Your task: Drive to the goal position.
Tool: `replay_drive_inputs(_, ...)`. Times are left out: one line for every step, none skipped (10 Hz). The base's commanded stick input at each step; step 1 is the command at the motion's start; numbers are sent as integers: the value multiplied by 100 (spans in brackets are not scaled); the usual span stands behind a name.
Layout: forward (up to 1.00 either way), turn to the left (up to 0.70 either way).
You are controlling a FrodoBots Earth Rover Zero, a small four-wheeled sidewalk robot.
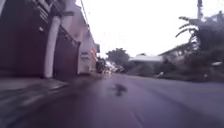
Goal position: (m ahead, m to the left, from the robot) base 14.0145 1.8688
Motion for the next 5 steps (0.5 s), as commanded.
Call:
replay_drive_inputs(70,-35)
replay_drive_inputs(70,-35)
replay_drive_inputs(70,-35)
replay_drive_inputs(70,-8)
replay_drive_inputs(70,-4)
